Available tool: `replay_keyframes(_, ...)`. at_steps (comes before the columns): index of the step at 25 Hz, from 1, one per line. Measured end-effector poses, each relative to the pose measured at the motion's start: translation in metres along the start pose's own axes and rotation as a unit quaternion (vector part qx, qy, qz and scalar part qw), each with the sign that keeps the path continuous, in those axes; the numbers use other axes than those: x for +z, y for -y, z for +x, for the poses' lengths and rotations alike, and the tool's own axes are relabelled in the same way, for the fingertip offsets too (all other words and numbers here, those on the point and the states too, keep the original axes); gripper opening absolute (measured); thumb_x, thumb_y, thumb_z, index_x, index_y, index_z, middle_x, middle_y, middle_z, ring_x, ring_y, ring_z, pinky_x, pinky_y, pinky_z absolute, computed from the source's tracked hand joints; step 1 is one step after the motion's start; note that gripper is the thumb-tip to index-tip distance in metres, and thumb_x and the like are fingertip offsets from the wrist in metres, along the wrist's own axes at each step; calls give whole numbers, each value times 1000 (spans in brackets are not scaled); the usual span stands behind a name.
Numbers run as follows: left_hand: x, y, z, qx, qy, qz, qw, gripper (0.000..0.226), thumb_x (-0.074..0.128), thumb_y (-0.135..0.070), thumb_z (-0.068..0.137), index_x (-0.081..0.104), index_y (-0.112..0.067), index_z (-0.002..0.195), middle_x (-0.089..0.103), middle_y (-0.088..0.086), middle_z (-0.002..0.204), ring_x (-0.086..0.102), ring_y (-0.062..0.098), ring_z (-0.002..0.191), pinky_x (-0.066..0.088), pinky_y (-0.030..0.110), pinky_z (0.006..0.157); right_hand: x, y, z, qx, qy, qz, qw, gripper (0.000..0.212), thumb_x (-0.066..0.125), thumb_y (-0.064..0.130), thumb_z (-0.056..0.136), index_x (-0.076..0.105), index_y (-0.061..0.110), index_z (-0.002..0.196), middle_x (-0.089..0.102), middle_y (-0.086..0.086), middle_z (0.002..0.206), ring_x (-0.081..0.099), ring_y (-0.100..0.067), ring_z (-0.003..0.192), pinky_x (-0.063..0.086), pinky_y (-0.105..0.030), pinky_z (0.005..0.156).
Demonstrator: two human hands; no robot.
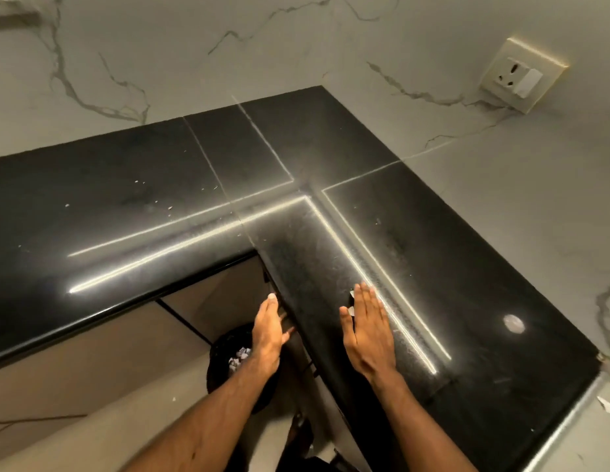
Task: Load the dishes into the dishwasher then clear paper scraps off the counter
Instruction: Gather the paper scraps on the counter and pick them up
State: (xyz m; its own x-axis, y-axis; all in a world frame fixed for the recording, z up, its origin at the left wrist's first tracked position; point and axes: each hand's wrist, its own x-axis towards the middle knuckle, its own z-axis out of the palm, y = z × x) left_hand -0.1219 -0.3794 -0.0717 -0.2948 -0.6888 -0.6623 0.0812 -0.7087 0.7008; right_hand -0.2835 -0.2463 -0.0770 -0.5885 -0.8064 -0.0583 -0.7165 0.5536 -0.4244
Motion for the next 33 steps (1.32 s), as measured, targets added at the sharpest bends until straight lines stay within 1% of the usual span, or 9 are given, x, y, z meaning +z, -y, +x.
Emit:
replay_keyframes(3,7,6,-17,-22,0,-59,998,40,35,-47,110,61,-27,133,71,-9,120,66,17,114,53,35,80,-1,19,7,-132,84,35,987,65,16,59,111,21,26,167,11,12,174,-1,2,159,11,-40,132)
replay_keyframes(5,4,5,-20,-25,-3,-69,997,42,35,-48,110,58,-27,138,68,-11,119,65,16,114,53,34,80,-10,20,-6,-163,91,59,981,61,27,54,113,18,28,168,11,13,174,2,0,159,10,-39,132)
replay_keyframes(7,-1,8,-15,-29,-8,-78,997,50,37,-51,108,55,-22,144,65,-7,127,63,19,120,53,36,86,-18,13,-31,-109,43,56,992,69,35,53,112,8,26,169,3,11,176,-2,-4,161,5,-37,132)
replay_keyframes(10,2,14,-9,-13,-9,-129,992,55,35,-53,108,49,-20,150,55,0,149,54,21,134,45,44,111,-17,-1,-76,5,15,13,1000,82,29,64,108,-6,20,168,-12,7,176,-11,-10,161,4,-42,132)
replay_keyframes(14,15,25,-6,-1,-26,-218,976,61,28,-57,108,52,-19,149,54,1,152,49,22,140,31,45,123,6,4,-93,34,22,-76,996,94,17,74,103,-4,8,167,-11,-8,176,-11,-20,162,3,-44,131)
replay_keyframes(20,18,38,0,5,-19,-294,956,63,21,-55,109,57,-17,144,58,3,148,51,21,139,29,44,124,23,38,-21,-91,51,-67,992,75,10,60,110,-1,12,167,-6,-3,176,-11,-14,162,6,-41,131)
replay_keyframes(25,13,38,7,1,-3,-317,948,57,26,-51,110,61,-16,138,57,9,148,54,22,135,35,40,119,16,50,-1,-223,107,9,969,66,24,49,114,3,19,168,-3,7,176,-7,-8,161,8,-40,132)
replay_keyframes(30,13,37,2,6,10,-298,954,62,22,-54,109,56,-17,145,58,6,148,50,22,139,29,43,123,14,24,-48,-69,19,-77,994,86,23,68,107,1,12,168,-8,-3,176,-8,-18,162,3,-42,130)
replay_keyframes(33,12,36,1,3,11,-294,956,61,22,-54,109,55,-18,145,57,5,149,48,23,141,27,44,124,24,23,-52,-70,30,-97,992,86,22,69,107,7,9,167,-3,-6,176,-5,-20,163,2,-41,130)
